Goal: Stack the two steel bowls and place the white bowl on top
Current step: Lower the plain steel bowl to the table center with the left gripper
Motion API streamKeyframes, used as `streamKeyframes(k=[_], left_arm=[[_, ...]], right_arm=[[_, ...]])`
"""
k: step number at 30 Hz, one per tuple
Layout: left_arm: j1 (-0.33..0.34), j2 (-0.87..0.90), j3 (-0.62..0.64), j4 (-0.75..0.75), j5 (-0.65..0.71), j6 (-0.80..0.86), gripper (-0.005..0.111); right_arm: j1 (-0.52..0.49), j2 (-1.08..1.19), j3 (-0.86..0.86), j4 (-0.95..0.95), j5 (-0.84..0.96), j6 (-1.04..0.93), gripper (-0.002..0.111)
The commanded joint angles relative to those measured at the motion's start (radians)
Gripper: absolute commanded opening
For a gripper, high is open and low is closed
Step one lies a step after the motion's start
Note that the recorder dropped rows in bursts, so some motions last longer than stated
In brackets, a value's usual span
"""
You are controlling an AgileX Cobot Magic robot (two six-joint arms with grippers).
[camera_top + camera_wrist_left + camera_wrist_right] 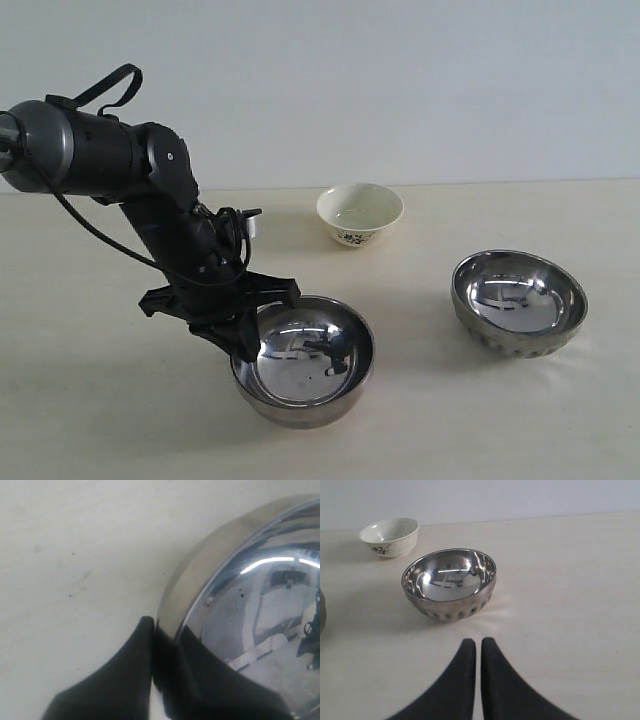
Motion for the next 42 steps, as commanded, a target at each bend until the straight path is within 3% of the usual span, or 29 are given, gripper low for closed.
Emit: streamKeyframes(k=[1,8,34,42], left_arm=[[-0.006,-0.004,-0.007,-0.002,-0.008,0.005,0.011],[-0.006,-0.004,-0.007,-0.029,-0.008,0.005,0.045],[-0.003,-0.119,-0.007,0.050,0.075,-0.004,0.045],[-0.003,-0.103,0.031,0.044,0.011,-0.010,0.045]], right_arm=[[0.002,-0.005,0.005,-0.004,-0.006,0.004,0.000],[0.002,-0.005,0.005,-0.004,-0.006,0.004,0.000],[0.002,-0.005,0.005,-0.004,-0.003,0.004,0.000],[0.002,-0.005,0.005,-0.004,-0.003,0.004,0.000]])
